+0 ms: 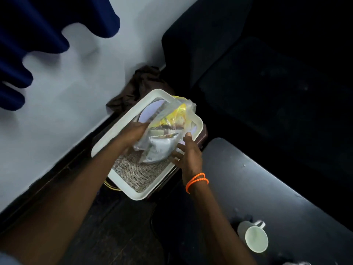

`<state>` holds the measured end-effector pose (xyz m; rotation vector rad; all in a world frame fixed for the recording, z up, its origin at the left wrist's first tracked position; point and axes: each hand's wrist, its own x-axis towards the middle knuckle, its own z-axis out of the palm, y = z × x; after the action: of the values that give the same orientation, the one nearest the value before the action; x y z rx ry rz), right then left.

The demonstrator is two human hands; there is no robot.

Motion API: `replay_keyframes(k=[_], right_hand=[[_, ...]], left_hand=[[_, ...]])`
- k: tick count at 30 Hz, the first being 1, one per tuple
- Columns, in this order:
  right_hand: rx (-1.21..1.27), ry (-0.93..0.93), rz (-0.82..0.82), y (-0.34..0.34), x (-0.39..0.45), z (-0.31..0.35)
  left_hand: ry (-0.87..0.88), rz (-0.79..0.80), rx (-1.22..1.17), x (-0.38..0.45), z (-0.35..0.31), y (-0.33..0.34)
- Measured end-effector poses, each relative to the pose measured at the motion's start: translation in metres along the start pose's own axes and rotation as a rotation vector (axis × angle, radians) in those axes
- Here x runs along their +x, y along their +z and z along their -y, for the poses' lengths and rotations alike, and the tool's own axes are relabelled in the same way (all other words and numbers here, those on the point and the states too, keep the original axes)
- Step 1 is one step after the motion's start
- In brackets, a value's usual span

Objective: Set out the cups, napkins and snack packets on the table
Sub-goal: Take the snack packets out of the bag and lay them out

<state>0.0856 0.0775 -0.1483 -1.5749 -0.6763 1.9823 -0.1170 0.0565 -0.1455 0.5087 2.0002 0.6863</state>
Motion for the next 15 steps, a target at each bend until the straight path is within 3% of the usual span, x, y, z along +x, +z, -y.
replay_keyframes(k=[2, 4, 8, 12, 15], right_hand=[[0.018, 0.065, 0.078, 0.005, -0.001, 0.002], [0.059, 0.044, 0.084, 0.002, -0.004, 0.005], [0.322, -0.074, 0.157, -0.037, -0.016, 0.004], [0.454, -0.118, 0.142, -0.097, -0.039, -0.022], [0.314, -0.058, -0.02, -0.137, -0.056, -0.048]], left_hand=[[-0.031, 0.159, -0.061, -0.004, 0.002, 0.007], [0.054, 0.209, -0.129, -0.015, -0.004, 0.011], [0.283, 0.214, -0.016, -0.05, -0.021, 0.026], [0.341, 0.212, 0.058, -0.095, -0.026, 0.062], [0.374, 0.161, 0.176, -0.119, -0.009, 0.11]])
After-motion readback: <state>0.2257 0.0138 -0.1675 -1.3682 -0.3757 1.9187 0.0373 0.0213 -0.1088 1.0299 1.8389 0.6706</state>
